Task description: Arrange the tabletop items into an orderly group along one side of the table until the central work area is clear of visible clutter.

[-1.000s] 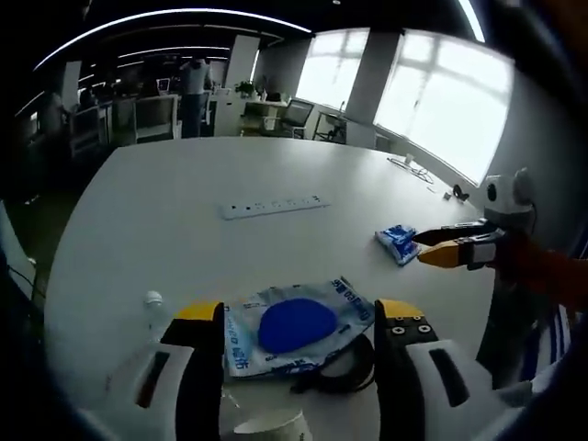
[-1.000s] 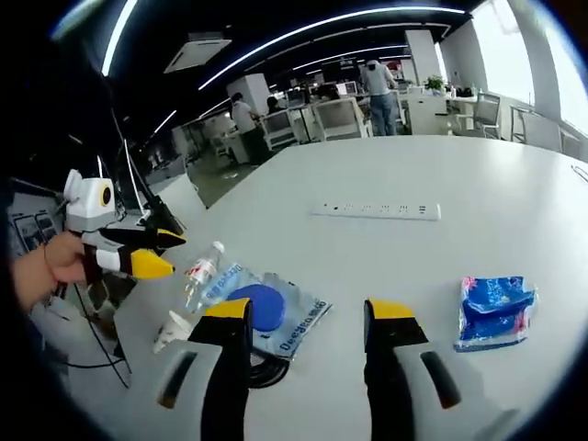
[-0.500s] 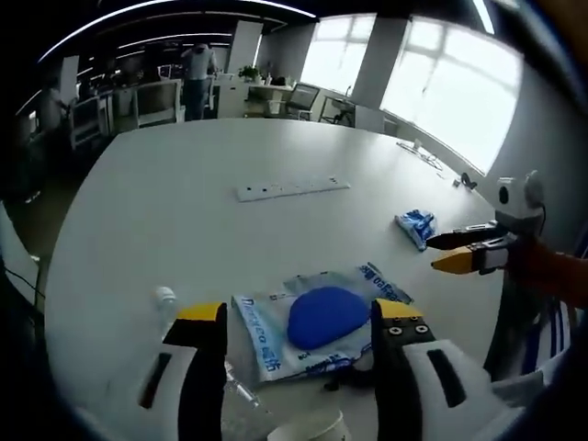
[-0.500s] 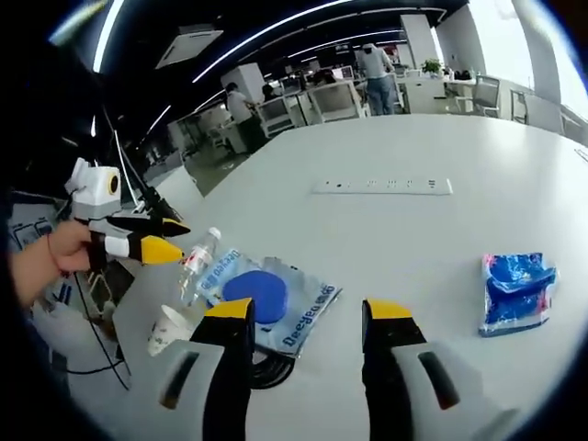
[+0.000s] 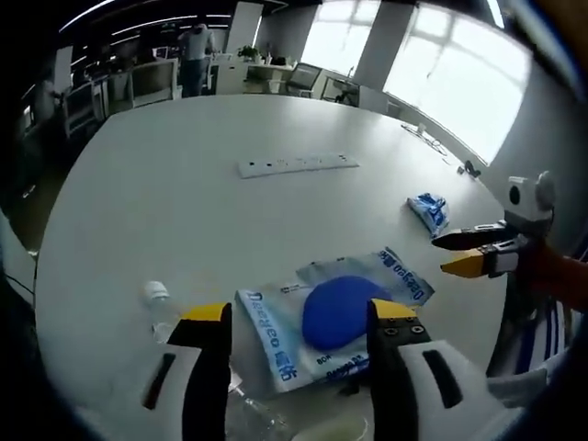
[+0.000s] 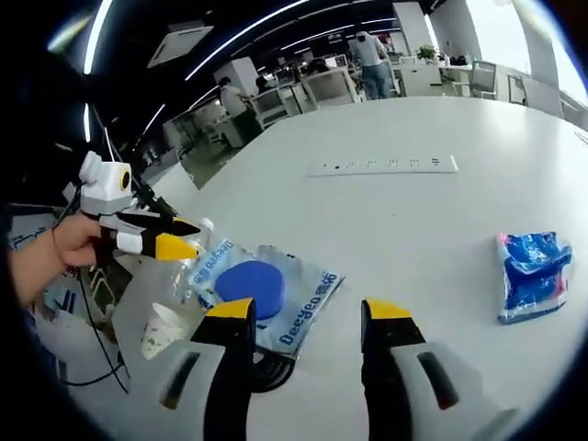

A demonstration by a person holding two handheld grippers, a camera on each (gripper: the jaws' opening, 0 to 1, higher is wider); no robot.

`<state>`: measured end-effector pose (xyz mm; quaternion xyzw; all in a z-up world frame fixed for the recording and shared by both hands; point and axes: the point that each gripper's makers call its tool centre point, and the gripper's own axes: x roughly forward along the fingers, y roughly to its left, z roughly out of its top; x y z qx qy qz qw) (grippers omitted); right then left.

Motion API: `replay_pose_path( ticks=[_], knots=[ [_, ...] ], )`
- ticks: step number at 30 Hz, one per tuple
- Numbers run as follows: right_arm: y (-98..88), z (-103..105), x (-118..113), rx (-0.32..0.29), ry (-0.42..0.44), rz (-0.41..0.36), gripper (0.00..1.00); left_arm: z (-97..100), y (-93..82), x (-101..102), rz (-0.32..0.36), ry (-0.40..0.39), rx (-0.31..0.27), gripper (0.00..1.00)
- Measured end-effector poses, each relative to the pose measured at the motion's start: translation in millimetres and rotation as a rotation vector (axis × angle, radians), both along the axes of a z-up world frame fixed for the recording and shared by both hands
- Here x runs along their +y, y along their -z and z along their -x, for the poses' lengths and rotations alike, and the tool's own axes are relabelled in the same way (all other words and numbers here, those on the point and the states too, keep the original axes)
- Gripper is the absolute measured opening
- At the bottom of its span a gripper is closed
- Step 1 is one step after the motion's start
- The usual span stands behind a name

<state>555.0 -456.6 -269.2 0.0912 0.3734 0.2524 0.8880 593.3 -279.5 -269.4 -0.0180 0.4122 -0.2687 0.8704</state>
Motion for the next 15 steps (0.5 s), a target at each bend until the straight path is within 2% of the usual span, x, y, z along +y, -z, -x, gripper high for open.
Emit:
replay_pose_path(
  ticks=[6, 7, 10, 15],
  knots=[
    [11.5, 2, -1, 0.022, 0.009, -0.002, 0.44, -5.8, 11.1, 1, -0.027, -0.003, 0.033, 0.58],
    [13.5, 3, -2, 0.028, 0.015, -0.006, 0.44, -6.4, 14.0, 2, -0.031, -0.02, 0.052, 0.57],
    [17.6, 5, -2, 0.035, 0.024, -0.01, 0.43, -10.5, 16.0, 0, -0.021, -0.031, 0.065, 0.57],
    [23.8, 10, 0, 0.056, 0.03, -0.021, 0.42, -11.8, 24.5, 0, -0.065, -0.022, 0.094, 0.56]
  ],
)
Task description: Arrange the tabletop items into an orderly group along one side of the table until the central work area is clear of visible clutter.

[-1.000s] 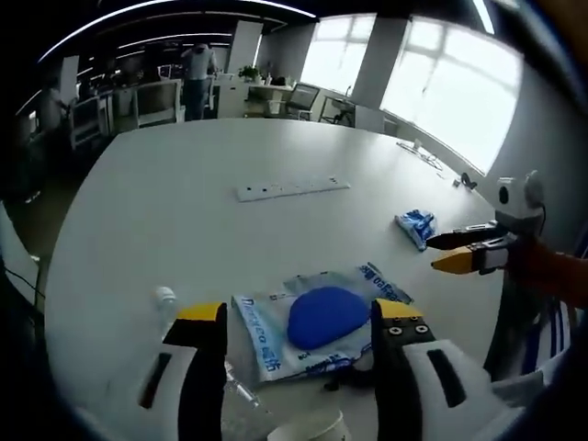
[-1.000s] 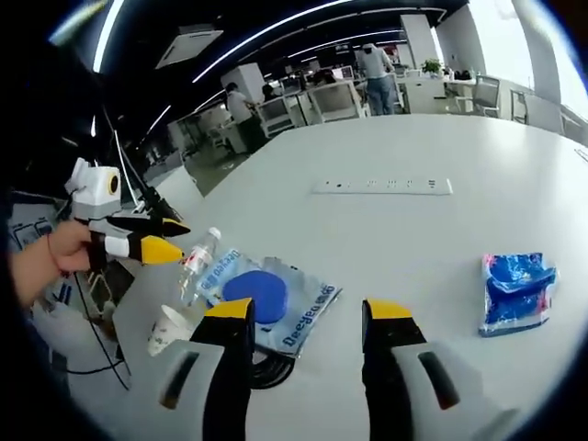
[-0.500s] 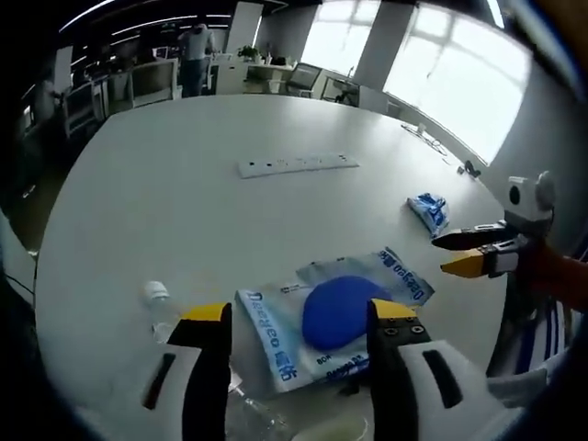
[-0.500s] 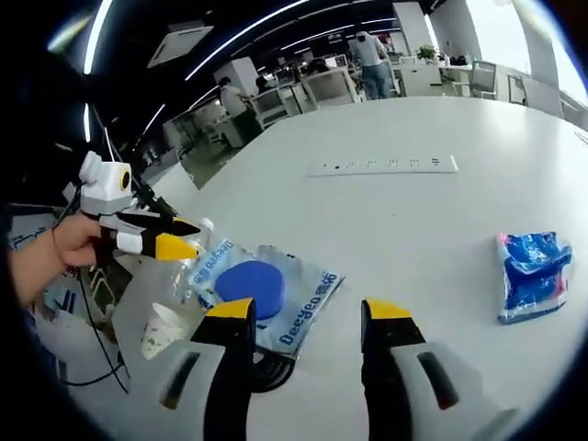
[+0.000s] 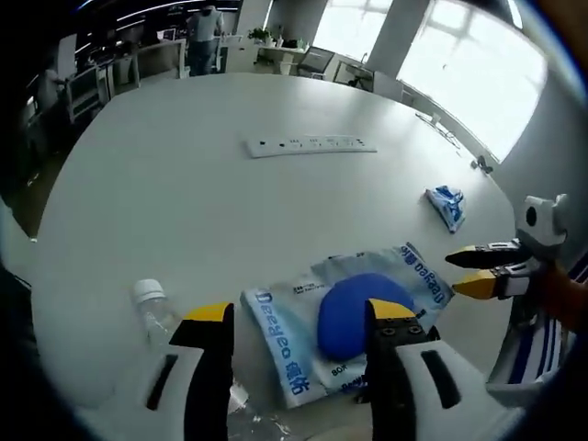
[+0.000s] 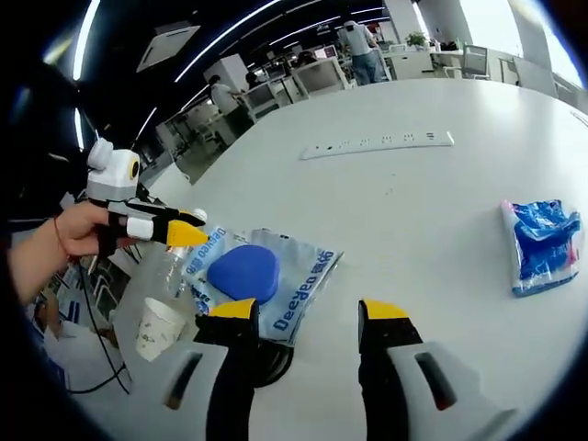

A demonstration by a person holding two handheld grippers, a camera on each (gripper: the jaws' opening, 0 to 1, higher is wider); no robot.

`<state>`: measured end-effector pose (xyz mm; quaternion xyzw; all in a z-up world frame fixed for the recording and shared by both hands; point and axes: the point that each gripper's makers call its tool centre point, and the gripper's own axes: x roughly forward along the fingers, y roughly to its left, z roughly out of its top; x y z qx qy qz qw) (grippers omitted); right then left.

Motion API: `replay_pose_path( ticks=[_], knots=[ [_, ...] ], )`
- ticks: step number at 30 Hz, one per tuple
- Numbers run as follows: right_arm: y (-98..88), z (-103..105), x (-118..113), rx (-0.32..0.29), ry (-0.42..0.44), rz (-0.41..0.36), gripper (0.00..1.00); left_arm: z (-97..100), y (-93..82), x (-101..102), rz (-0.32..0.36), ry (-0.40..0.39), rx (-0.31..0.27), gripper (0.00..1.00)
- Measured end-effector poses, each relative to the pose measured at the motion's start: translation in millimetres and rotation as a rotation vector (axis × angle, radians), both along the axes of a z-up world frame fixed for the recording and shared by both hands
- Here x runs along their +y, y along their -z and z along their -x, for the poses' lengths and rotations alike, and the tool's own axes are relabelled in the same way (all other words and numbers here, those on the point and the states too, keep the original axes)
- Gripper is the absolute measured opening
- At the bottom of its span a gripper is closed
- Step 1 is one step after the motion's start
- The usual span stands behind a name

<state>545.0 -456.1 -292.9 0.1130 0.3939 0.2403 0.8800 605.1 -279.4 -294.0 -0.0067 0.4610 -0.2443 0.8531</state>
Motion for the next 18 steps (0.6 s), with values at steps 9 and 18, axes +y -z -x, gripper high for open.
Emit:
replay_pose_path(
  ticks=[9, 18],
  knots=[
    [5.5, 3, 3, 0.024, 0.014, -0.026, 0.36, 0.9, 16.3, 2, -0.042, -0.006, 0.064, 0.49],
    [13.0, 8, 13, 0.052, -0.002, -0.058, 0.24, 3.1, 24.3, 3, -0.052, -0.011, 0.105, 0.42]
  ],
)
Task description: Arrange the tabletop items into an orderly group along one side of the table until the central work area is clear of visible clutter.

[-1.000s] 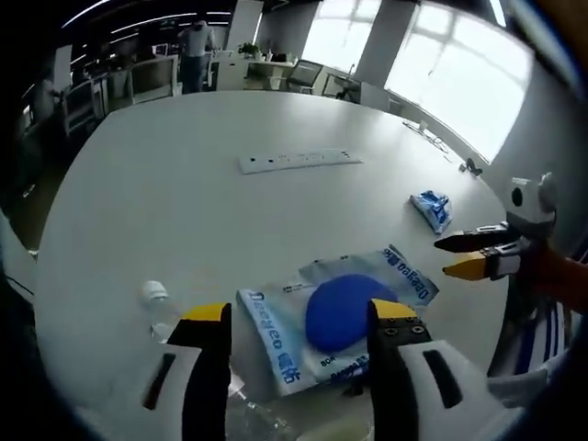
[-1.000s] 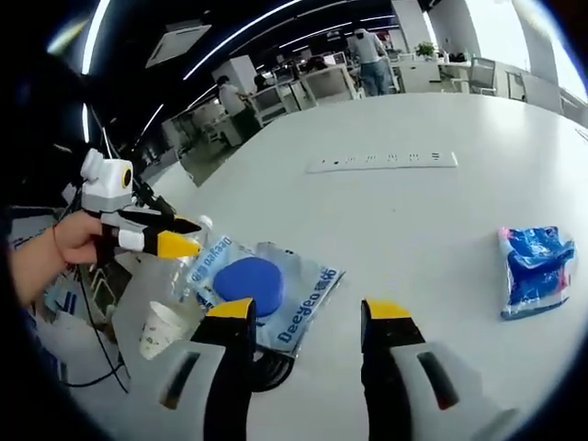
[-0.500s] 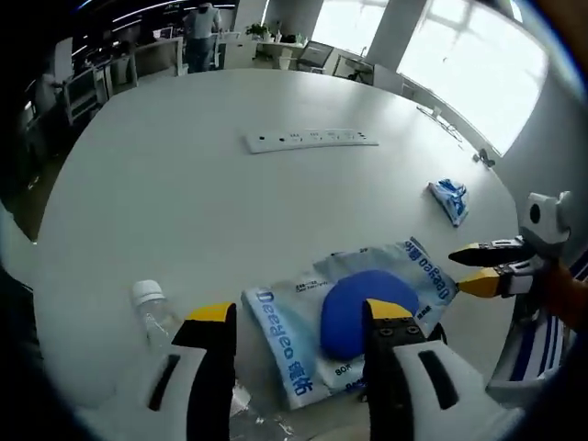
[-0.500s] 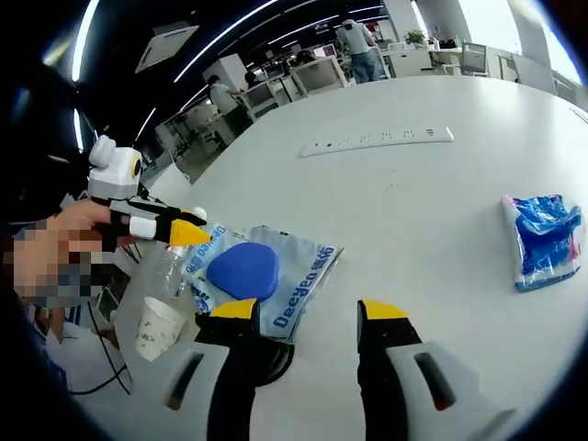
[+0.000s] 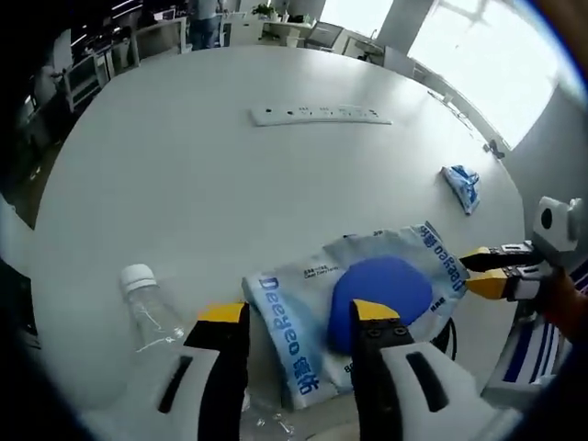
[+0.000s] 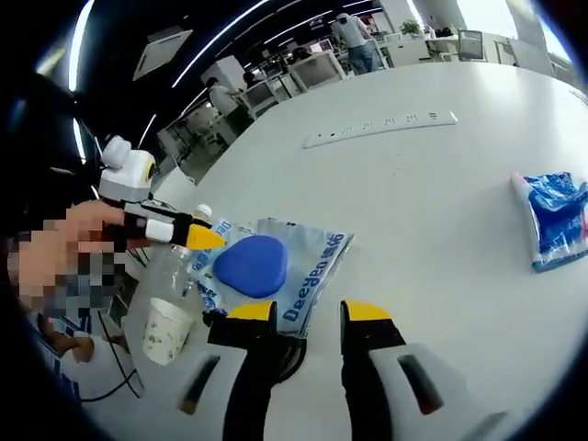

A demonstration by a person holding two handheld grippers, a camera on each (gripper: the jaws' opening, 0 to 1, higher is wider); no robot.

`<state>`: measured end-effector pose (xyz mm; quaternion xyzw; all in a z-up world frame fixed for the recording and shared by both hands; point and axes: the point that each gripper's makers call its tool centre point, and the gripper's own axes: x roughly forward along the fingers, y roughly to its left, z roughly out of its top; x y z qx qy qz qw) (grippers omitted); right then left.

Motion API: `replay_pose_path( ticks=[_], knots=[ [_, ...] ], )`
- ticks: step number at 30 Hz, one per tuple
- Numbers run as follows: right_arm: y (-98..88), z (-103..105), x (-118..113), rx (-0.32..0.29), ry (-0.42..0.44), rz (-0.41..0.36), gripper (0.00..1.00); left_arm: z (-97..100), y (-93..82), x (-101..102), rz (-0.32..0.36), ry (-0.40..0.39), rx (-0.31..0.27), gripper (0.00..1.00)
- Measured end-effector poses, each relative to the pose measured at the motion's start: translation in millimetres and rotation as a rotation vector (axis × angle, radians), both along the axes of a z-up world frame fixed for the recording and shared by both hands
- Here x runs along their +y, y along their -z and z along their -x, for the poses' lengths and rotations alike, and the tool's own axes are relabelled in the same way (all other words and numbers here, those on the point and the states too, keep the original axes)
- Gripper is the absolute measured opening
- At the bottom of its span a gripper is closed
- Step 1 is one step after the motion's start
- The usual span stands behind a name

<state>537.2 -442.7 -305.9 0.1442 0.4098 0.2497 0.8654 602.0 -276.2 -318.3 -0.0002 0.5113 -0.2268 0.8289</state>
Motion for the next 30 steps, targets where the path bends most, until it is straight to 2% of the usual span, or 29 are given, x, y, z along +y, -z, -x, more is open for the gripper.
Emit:
replay_pose_path(
  ticks=[5, 9, 13, 16, 22, 30],
  knots=[
    [3.3, 3, 4, 0.017, -0.005, -0.013, 0.17, 1.7, 6.1, 2, -0.011, -0.006, 0.029, 0.35],
    [4.6, 3, 5, 0.027, -0.008, -0.019, 0.07, 0.7, 7.4, 2, -0.015, -0.003, 0.029, 0.29],
    [4.4, 1, 5, 0.022, -0.004, -0.012, 0.05, 0.4, 9.7, 7, -0.04, 0.012, 0.025, 0.14],
    [3.7, -1, 4, 0.022, 0.003, -0.016, 0.02, 0.1, 10.1, 8, -0.035, 0.013, 0.022, 0.09],
    [1.4, -3, 4, 0.019, -0.002, -0.007, 0.0, -0.3, 7.4, 7, -0.025, 0.014, 0.013, 0.02],
    [-13.8, -9, 3, -0.01, 0.008, -0.03, 0.0, -0.9, -4.9, 6, -0.004, 0.0, -0.013, 0.0]
  ],
)
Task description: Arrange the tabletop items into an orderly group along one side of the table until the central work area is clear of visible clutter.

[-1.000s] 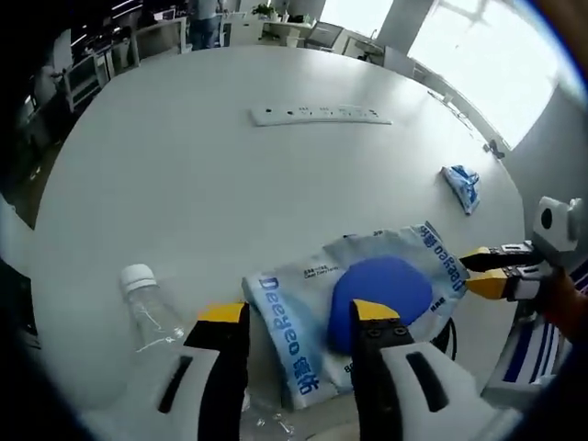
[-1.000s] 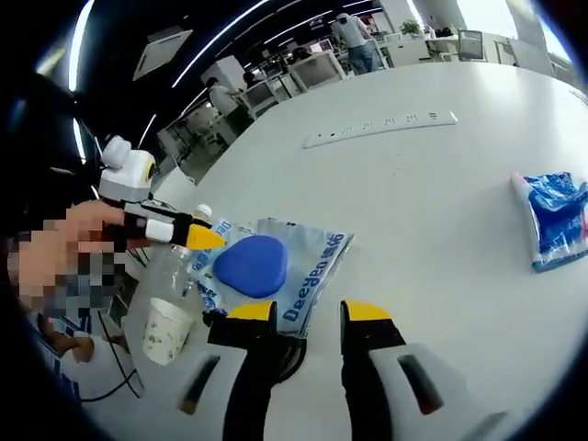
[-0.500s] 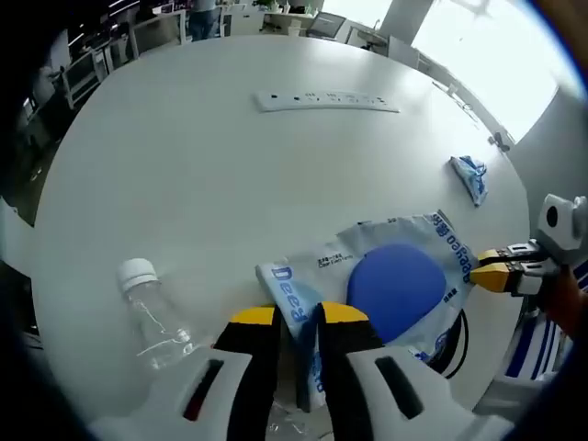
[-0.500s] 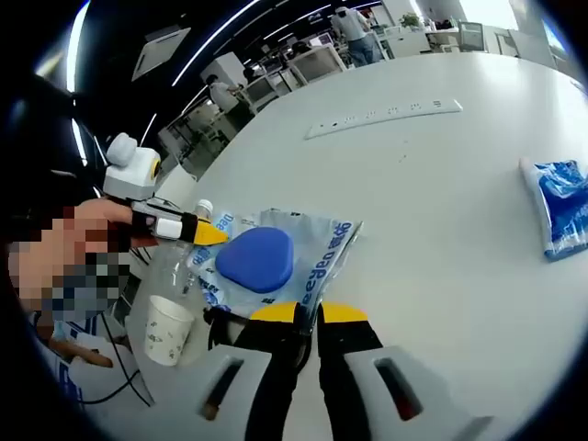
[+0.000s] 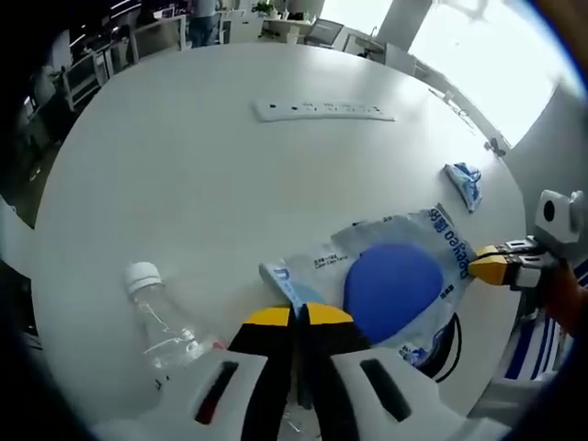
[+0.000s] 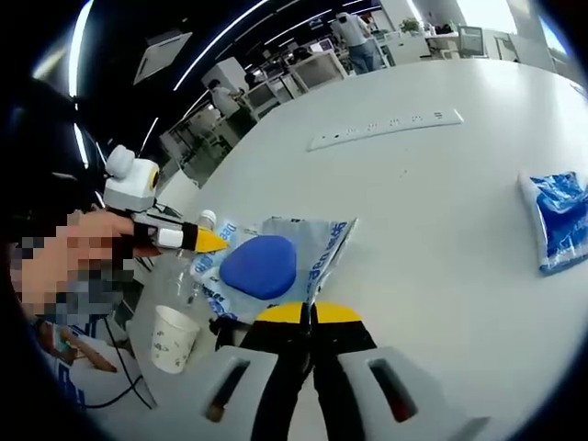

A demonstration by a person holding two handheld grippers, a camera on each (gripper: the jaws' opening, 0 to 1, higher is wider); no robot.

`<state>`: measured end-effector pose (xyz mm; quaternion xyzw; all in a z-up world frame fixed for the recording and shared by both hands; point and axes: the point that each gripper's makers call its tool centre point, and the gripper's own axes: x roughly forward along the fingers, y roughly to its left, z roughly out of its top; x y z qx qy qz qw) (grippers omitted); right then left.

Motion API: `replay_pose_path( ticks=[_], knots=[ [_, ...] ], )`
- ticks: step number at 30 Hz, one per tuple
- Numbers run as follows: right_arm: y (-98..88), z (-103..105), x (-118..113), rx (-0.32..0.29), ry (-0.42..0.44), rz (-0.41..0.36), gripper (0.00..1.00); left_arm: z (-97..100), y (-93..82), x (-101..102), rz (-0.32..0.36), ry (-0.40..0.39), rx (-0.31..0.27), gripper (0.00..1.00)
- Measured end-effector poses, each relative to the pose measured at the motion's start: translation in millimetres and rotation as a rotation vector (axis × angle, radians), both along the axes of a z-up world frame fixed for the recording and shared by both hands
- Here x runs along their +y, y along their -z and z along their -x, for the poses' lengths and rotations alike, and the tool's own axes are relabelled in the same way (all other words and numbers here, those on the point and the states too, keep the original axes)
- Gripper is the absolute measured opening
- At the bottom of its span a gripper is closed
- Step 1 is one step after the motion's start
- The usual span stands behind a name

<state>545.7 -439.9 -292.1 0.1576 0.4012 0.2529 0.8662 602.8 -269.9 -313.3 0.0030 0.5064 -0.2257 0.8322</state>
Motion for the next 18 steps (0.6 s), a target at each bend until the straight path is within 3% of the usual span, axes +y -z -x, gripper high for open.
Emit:
replay_pose_path(
  ticks=[18],
  knots=[
    [-33.0, -19, -35, -0.084, 0.038, 0.012, 0.0, -11.7, -41.9, -31, 0.09, -0.007, -0.094, 0.0]
  ],
)
